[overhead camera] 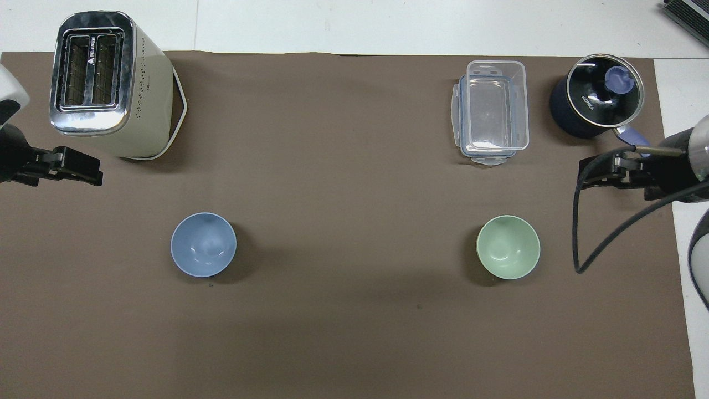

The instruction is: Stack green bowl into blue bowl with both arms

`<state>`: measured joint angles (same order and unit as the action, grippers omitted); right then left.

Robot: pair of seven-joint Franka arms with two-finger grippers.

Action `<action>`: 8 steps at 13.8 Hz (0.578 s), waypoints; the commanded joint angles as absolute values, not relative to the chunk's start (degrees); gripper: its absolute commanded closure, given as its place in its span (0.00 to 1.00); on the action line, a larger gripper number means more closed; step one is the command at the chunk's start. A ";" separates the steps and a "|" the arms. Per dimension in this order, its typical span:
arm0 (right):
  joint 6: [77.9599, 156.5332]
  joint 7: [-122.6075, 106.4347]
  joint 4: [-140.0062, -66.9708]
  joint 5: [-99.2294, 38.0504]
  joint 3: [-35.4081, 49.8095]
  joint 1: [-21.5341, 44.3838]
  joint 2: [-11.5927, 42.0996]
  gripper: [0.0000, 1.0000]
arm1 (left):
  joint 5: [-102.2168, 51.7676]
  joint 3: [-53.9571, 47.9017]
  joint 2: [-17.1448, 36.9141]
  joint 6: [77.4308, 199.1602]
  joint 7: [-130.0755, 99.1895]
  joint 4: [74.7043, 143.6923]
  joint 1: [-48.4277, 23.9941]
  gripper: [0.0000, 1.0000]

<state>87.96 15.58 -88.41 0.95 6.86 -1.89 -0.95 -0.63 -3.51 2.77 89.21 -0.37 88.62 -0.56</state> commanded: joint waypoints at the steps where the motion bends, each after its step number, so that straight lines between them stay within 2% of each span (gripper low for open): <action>1: 89.21 14.85 -90.09 -0.44 7.03 -2.72 -2.29 0.00 | 0.18 -3.25 1.85 88.33 -0.09 88.93 -1.23 0.00; 4: 89.21 14.85 -90.09 -0.44 7.03 -2.72 -2.29 0.00 | 0.09 -3.25 1.76 88.42 -0.17 89.29 -1.14 0.00; 8: 89.21 14.85 -90.09 -0.44 7.03 -2.72 -2.28 0.00 | -0.09 -3.25 -0.43 90.60 -0.88 93.77 -1.23 0.00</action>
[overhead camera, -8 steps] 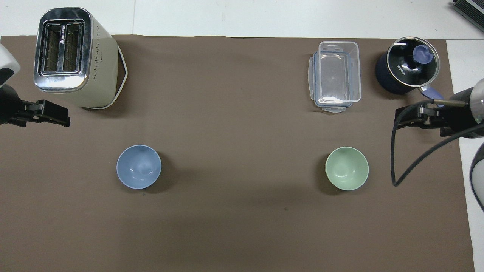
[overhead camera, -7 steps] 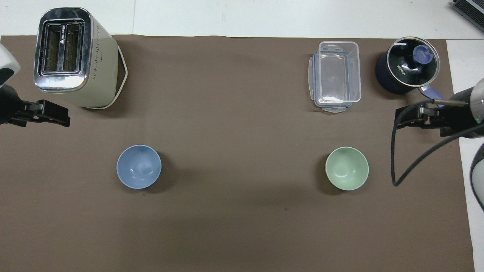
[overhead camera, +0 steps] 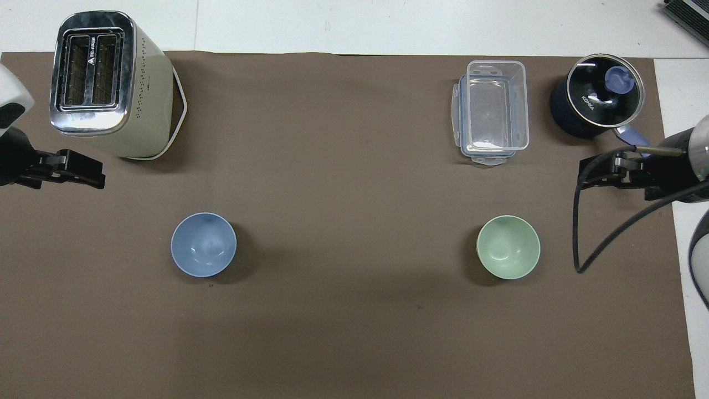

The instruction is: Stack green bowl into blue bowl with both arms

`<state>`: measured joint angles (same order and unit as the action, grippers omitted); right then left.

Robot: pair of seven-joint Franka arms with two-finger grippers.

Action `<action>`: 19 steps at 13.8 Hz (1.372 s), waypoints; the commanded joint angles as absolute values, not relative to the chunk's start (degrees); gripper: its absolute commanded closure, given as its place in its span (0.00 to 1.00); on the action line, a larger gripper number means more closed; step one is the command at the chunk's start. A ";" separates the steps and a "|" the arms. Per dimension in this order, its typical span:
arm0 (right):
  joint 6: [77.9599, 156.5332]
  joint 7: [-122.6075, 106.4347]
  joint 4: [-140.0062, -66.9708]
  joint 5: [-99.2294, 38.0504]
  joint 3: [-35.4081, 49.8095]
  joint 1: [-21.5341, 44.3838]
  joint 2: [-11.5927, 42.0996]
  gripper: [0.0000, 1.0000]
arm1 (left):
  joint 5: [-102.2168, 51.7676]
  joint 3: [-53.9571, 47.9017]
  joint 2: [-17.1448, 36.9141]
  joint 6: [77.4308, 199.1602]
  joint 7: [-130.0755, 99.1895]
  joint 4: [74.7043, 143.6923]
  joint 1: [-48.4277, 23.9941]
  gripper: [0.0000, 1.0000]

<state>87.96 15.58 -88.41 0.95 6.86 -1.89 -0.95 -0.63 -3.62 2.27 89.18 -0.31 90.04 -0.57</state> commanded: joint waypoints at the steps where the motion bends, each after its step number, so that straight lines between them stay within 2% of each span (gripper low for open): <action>1: 89.21 14.85 -90.09 -0.44 7.03 -2.72 -2.29 0.00 | -0.09 -3.25 -0.96 91.22 -0.79 94.82 -1.23 0.00; 5: 89.21 14.85 -90.09 -0.44 7.03 -2.72 -2.20 0.00 | -0.09 -3.34 -1.84 92.89 -0.70 98.34 -1.32 0.00; 9: 89.21 14.85 -90.09 -0.44 7.03 -2.72 -2.29 0.00 | -0.09 -3.34 -4.48 98.51 -0.88 105.89 -2.28 0.00; 19: 89.21 14.94 -90.09 -0.44 7.03 -2.72 -2.20 0.00 | -2.54 -3.34 -5.71 110.38 -1.32 119.61 -3.16 0.00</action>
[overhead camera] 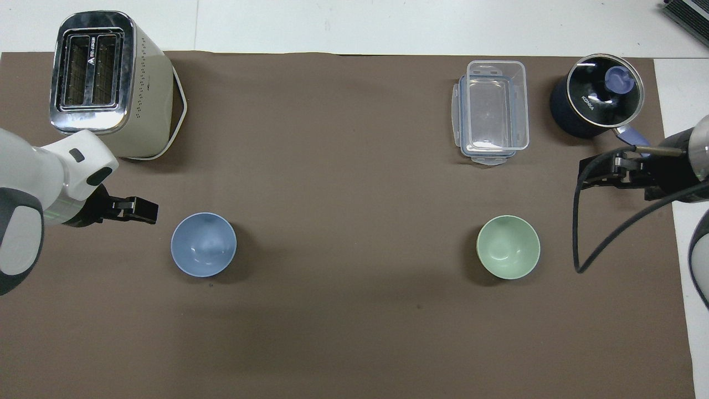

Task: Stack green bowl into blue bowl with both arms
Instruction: 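Reach the left gripper to the blue bowl rim and grasp it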

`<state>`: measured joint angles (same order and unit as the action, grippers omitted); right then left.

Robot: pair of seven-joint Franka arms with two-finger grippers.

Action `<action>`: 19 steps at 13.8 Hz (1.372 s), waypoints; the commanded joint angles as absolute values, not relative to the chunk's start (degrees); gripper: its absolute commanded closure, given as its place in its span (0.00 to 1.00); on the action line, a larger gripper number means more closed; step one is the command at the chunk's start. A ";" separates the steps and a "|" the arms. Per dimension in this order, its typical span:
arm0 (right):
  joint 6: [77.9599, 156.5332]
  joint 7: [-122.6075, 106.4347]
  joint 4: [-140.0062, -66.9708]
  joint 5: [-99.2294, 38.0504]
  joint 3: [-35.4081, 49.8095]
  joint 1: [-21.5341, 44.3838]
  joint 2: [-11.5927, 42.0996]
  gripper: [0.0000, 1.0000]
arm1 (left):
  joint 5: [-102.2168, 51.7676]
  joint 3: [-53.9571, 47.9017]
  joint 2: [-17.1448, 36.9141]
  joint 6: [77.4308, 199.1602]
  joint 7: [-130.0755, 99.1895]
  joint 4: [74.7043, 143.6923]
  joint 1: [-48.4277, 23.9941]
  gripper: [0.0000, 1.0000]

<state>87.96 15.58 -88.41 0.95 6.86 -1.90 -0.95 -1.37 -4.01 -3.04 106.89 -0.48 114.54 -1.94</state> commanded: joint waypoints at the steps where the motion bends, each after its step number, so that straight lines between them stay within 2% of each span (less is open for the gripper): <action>1: 89.21 14.85 -90.09 -0.44 7.03 -2.72 -2.28 0.00 | -2.90 -3.34 -5.71 111.96 -1.41 120.92 -3.51 0.00; 10: 89.21 14.85 -90.09 -0.44 7.03 -2.72 -2.28 0.00 | -7.46 -3.34 -3.08 125.14 -1.76 131.91 -6.41 0.00; 16: 89.21 14.85 -90.09 -0.44 7.03 -2.64 -2.20 0.00 | -10.28 -3.43 -0.27 128.85 -1.85 134.82 -6.94 0.00; 17: 89.21 14.85 -90.09 -0.44 6.94 -2.72 -2.20 0.00 | -10.81 -3.34 -0.18 129.11 -1.76 135.09 -7.03 0.07; 19: 89.21 14.85 -90.09 -0.44 7.03 -2.64 -2.29 0.00 | -10.90 -3.34 -0.26 129.20 -1.93 135.35 -7.82 0.45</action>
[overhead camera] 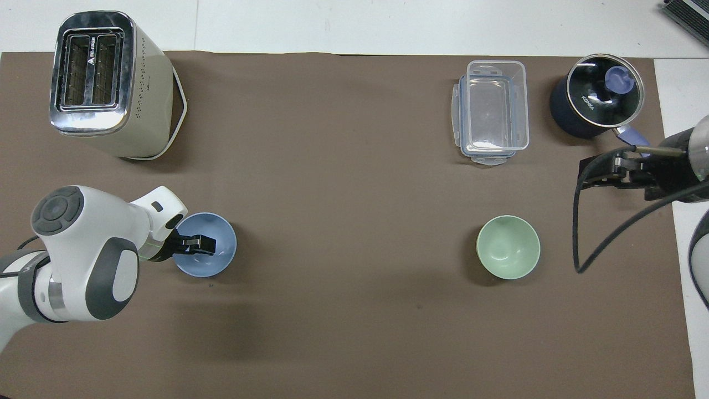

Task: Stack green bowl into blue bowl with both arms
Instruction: 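Reach the left gripper to the blue bowl rim and grasp it, then slide the blue bowl with the left gripper toward the table center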

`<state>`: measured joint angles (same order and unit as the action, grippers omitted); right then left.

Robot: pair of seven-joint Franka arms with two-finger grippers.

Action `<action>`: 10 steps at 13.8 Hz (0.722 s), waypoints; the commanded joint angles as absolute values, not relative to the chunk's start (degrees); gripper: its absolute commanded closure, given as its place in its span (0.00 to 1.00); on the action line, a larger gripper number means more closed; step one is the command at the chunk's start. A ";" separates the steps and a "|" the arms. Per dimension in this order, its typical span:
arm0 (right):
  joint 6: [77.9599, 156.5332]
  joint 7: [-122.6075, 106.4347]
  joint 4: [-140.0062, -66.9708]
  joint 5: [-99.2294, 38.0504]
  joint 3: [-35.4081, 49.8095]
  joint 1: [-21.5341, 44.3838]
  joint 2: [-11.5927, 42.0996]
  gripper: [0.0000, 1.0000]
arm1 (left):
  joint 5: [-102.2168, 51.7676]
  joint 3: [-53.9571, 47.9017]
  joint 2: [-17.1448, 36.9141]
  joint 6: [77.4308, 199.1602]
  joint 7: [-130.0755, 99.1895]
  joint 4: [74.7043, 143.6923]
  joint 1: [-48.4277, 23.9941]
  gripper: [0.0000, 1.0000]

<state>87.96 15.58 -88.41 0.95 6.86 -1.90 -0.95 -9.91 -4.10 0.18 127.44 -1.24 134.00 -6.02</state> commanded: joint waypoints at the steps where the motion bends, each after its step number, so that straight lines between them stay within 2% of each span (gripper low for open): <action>1: 89.21 14.85 -90.09 -0.44 6.94 -2.72 -2.29 0.00 | -10.90 -3.34 0.00 129.37 -1.93 135.44 -8.52 0.66; 2: 89.21 14.85 -90.09 -0.44 7.03 -2.72 -2.29 0.00 | -10.90 -3.34 0.44 129.90 -1.93 135.96 -8.79 0.86; 3: 89.21 14.85 -90.09 -0.44 6.94 -2.72 -2.29 0.00 | -10.90 -3.34 0.53 129.99 -2.11 136.05 -8.88 1.00; 10: 89.21 14.85 -90.09 -0.44 7.03 -2.64 -2.29 0.00 | -10.99 -3.34 2.20 125.34 -2.02 131.32 -7.04 1.00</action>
<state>87.96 15.58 -88.41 0.95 6.86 -1.90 -0.95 -10.90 -3.79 0.89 127.58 -2.05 133.52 -7.86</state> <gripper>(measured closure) 0.000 0.934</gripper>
